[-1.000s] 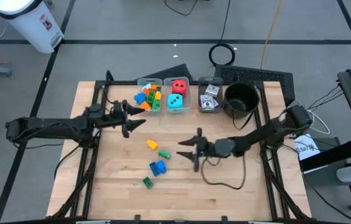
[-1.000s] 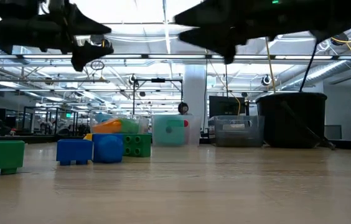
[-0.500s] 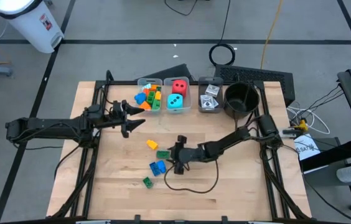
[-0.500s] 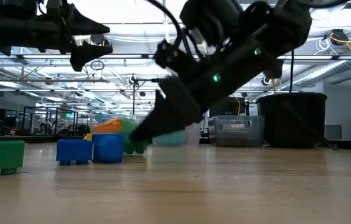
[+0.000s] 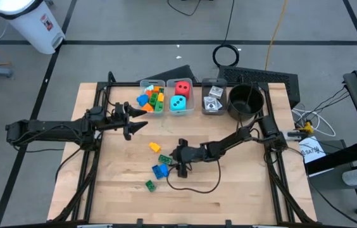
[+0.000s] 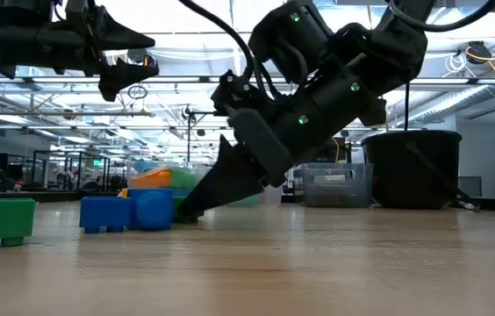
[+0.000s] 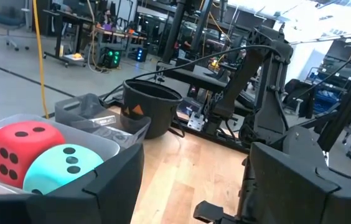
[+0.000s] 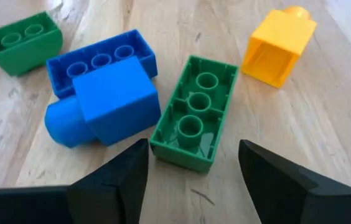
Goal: Pick & Place Toys
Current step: Put the dark green game piece into the left transparent bin
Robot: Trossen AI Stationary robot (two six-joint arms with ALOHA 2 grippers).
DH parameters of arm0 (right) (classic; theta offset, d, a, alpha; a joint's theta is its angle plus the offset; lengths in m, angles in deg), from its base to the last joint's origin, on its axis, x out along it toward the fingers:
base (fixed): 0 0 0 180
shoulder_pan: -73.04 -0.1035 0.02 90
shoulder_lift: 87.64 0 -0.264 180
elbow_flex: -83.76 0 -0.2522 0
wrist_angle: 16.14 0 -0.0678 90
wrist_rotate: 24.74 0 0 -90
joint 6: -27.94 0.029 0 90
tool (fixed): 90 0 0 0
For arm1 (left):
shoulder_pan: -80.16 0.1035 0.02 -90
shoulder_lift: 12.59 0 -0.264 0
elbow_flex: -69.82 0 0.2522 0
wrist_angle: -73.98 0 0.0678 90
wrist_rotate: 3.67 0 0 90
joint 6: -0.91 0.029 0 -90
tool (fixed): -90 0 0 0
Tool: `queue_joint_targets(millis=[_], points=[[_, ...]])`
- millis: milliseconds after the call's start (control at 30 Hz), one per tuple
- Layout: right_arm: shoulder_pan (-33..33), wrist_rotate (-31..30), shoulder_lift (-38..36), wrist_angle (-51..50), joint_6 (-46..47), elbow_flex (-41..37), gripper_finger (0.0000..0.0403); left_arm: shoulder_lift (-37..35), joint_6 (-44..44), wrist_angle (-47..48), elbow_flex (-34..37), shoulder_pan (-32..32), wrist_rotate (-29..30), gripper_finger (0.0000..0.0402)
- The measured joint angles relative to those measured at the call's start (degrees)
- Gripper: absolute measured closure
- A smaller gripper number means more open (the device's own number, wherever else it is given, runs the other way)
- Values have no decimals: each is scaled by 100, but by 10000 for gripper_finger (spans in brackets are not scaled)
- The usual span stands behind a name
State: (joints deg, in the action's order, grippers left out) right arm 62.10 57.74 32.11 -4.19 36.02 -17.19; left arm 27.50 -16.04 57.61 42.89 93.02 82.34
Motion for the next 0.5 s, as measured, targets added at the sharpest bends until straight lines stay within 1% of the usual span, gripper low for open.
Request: queue_joint_targets(millis=[67,267,367,500], points=[[0,-3,2,62,175,-2,185,0,-30,0,0,0,0,103],[0,-7,0,187,216,-2,205,0,-37,0,0,0,0,103],[0,-7,0,191,183,-2,228,0,-39,0,0,0,0,103],[2,-7,0,184,177,-2,271,0,-55,0,0,0,0,103]])
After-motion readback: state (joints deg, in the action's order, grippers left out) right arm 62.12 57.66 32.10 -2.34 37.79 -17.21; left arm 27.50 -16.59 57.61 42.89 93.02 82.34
